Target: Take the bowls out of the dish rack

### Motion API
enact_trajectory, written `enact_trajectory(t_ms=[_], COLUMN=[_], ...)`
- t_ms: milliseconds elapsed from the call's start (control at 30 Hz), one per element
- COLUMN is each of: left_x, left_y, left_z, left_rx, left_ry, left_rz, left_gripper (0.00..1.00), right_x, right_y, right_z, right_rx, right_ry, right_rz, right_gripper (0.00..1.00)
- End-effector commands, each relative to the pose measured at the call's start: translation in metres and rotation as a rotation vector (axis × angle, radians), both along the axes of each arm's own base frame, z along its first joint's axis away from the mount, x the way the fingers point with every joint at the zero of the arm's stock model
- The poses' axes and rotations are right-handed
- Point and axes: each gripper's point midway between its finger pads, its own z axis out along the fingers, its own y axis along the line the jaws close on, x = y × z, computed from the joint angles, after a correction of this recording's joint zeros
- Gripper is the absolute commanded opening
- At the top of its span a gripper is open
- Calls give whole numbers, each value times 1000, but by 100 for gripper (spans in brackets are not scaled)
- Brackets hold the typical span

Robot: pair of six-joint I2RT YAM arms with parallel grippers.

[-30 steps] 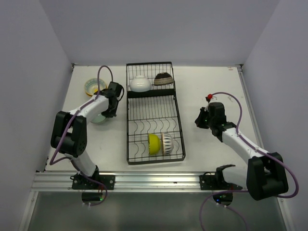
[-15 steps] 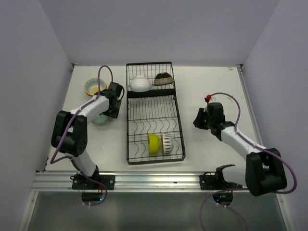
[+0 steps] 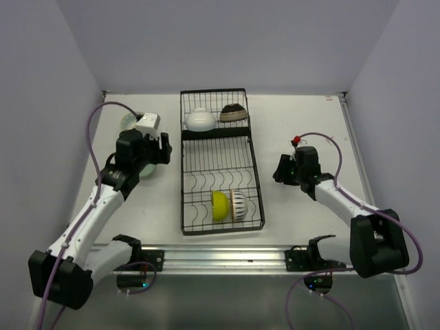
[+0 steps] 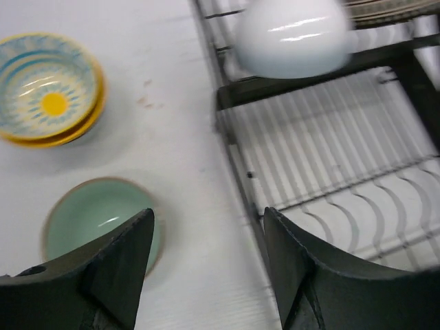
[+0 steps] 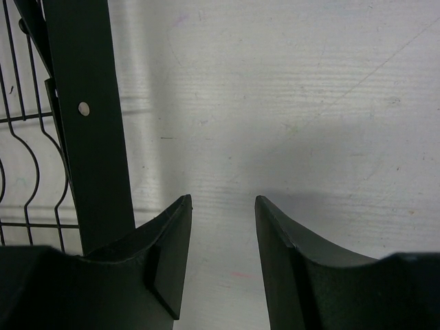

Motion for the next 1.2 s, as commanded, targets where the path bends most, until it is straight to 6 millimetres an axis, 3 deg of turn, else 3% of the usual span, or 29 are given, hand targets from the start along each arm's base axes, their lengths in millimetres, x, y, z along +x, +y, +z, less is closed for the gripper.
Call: enact_trajectory(t_ms=[0,33,67,100,167,333,500,700,800,1000,1167], left_x=[-23,-27,-41,-44,-61,-86,-82,-80,-79,-102,-121], left_y=[-88,-102,-123,-137,-159,-178,-172,-172,-169,-165,-161], left_z=[18,24,16,25,18,23,18,4,-2,-32,-20], left_rx=[-334,-383,-455,-481,-535,-549,-500,-470,-454,-528,-650], left_ry=[-87,-95,-15,-27,54,75,86,148,165,306,290], left_rz=[-421,-502,-600,-668,-779,-877,-800,-776,-739,-675,-624], left_gripper=[68,68,66,63,62,62,63,62,63,64,68], right_x=[9,9,9,9,10,-1,-8,-6,-8,-13,-16], right_y=[3,2,0,-2,-6,-16,-15,14,22,26,22], right_z=[20,20,22,27,33,45,55,82,79,78,80], right_rx=[5,0,-5,-13,-36,-71,-33,95,112,103,99], right_ry=[-54,-60,-67,-77,-83,-97,-151,-189,-174,-173,-170], right_rz=[8,6,-1,-3,-12,-30,-39,57,67,69,48], right_gripper=[46,46,47,47,47,48,46,41,40,42,50])
